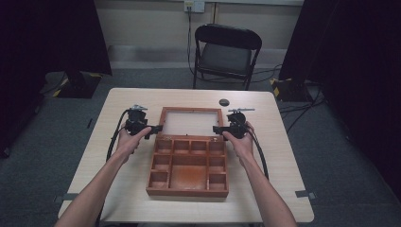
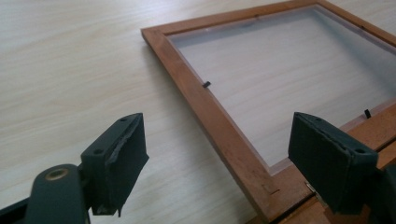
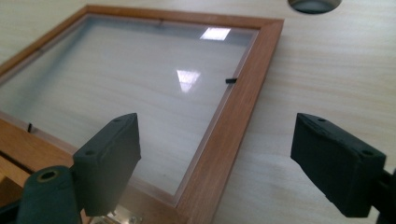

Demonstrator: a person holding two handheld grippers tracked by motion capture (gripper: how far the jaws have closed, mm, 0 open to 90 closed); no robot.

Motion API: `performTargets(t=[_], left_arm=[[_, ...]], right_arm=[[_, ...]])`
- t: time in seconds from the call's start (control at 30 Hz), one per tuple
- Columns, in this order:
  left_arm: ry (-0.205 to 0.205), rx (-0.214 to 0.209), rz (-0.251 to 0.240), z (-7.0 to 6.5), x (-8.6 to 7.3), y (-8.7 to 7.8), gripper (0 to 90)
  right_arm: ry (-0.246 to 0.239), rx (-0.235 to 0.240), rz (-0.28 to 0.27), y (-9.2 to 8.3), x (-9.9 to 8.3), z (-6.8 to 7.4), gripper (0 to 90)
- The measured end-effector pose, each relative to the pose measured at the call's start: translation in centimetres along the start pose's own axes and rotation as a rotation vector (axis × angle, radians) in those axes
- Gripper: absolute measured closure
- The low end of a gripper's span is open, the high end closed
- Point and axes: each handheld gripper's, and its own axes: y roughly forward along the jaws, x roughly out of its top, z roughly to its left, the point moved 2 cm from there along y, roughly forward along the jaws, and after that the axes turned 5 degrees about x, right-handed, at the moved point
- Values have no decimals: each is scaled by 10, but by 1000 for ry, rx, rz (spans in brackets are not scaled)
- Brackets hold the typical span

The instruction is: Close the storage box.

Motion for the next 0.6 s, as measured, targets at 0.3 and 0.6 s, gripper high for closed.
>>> performTargets(t=[0.3, 0.6], left_arm=[[-51, -19, 57, -6, -3, 21, 185], [-71, -52, 66, -11, -4, 31, 161]], right_arm=[[26, 9, 15, 16, -4, 0, 147], [126, 107, 24, 29, -4, 3, 134]])
